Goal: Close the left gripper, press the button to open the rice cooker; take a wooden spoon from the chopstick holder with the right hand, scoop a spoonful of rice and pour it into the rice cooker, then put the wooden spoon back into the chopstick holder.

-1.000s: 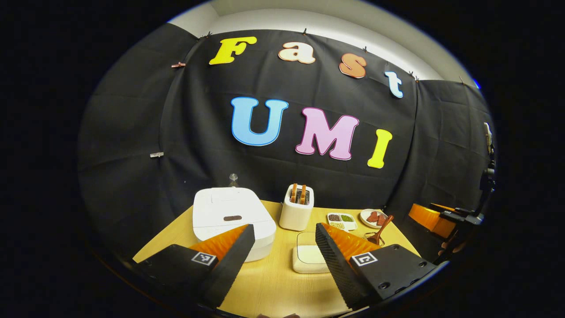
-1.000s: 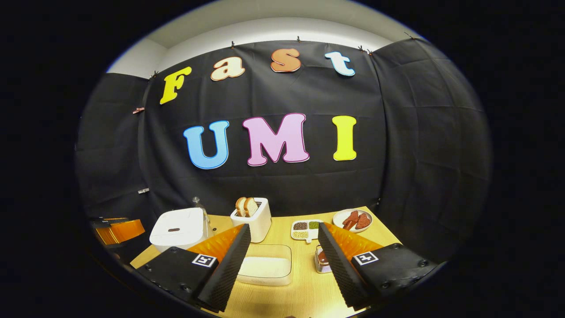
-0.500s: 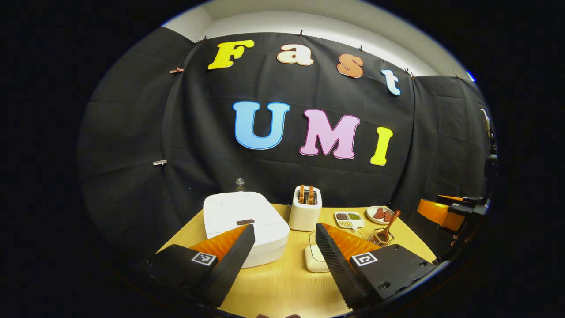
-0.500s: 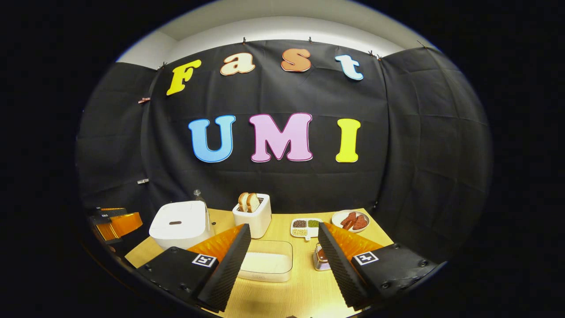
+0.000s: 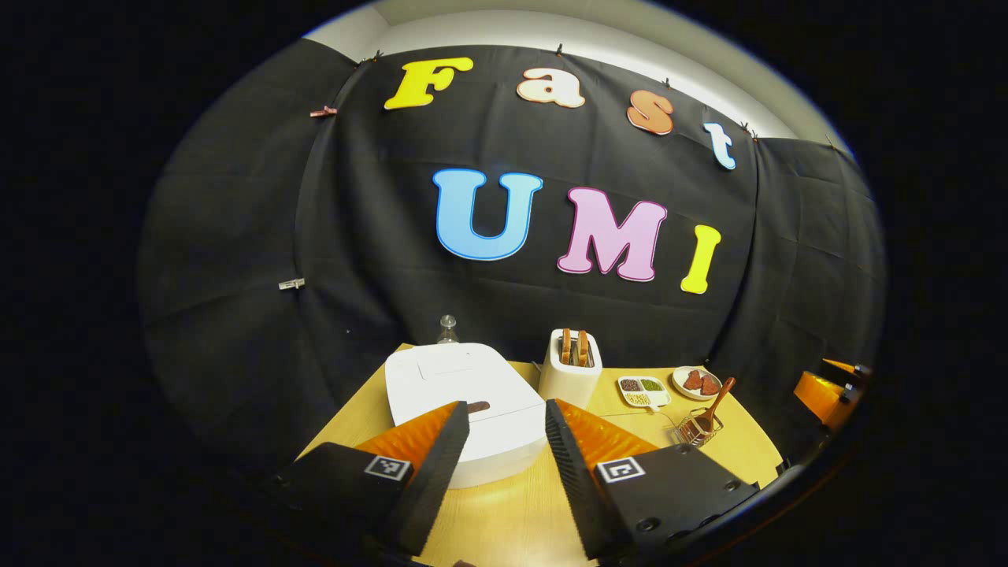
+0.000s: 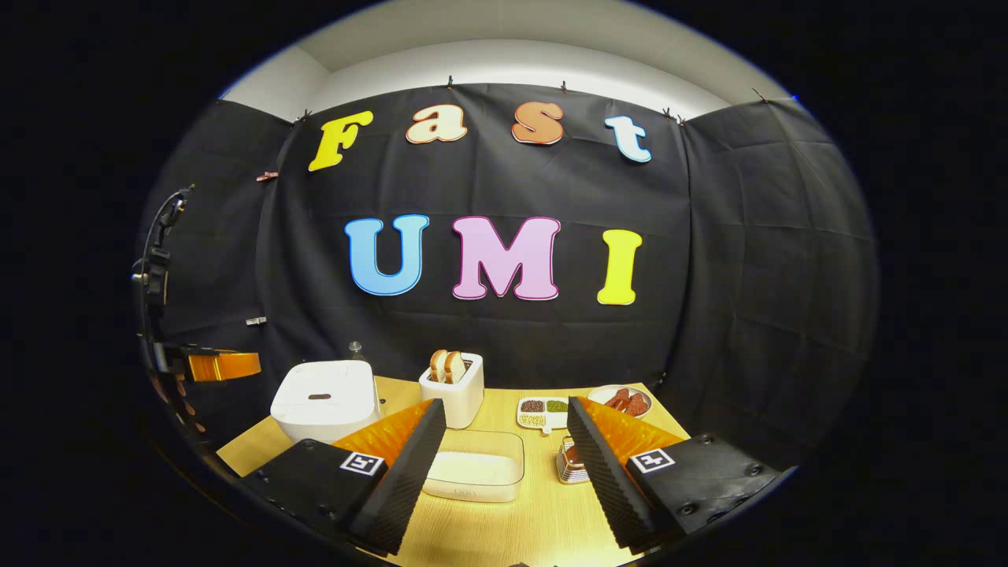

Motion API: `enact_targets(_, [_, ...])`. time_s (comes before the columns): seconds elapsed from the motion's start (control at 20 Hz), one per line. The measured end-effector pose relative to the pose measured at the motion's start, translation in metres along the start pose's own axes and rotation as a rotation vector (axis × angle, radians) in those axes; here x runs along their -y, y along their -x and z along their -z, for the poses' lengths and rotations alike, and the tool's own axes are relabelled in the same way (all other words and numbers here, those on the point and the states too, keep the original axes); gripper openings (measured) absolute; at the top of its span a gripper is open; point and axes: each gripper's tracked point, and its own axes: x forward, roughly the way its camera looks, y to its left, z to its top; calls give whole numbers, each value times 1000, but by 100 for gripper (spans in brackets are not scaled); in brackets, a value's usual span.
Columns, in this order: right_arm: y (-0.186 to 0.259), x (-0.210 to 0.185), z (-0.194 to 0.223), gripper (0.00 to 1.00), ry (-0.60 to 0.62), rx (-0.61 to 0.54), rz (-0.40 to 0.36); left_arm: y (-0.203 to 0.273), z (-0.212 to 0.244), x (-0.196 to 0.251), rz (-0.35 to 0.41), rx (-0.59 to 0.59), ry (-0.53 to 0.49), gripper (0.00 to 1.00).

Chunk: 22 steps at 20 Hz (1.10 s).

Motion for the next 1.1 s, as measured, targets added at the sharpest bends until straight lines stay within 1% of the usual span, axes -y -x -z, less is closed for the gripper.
enact_targets(0.05, [2,6,3,98,0,-4,11,-7,1,-2,2,-16,-9,64])
enact_targets(0.1, [2,11,8,97,1,-10,19,-14,2,-3,4,-31,-16,60])
enact_targets(0.15, [2,16,11,97,-1,-16,26,-22,3,-4,9,-46,-21,49])
enact_targets(0.2, [0,22,15,97,-5,-24,34,-28,2,-7,1,-56,-20,46])
enact_targets(0.25, [-3,28,18,98,-7,-33,41,-37,2,-9,-6,-64,-14,34])
enact_targets(0.3, [-7,34,22,97,-10,-44,51,-45,3,-12,-13,-74,-9,30])
enact_targets(0.35, [-11,38,24,97,-19,-52,55,-52,5,-14,-24,-85,-6,20])
enact_targets(0.4, [-15,40,25,97,-31,-55,53,-60,7,-19,-38,-92,-1,16])
enact_targets(0.45, [-19,41,24,98,-36,-56,50,-70,9,-22,-46,-99,12,9])
enact_targets(0.75, [-38,50,43,98,-38,-101,28,-126,36,-37,-28,-165,107,6])
enact_targets(0.9, [-42,52,54,98,-63,-133,10,-152,54,-41,-19,-196,114,5])
enact_targets(1.0, [-45,53,61,98,-71,-154,2,-163,64,-41,-19,-222,149,5])
enact_targets(1.1, [-47,56,65,97,-78,-168,-1,-172,73,-44,-39,-244,163,5])
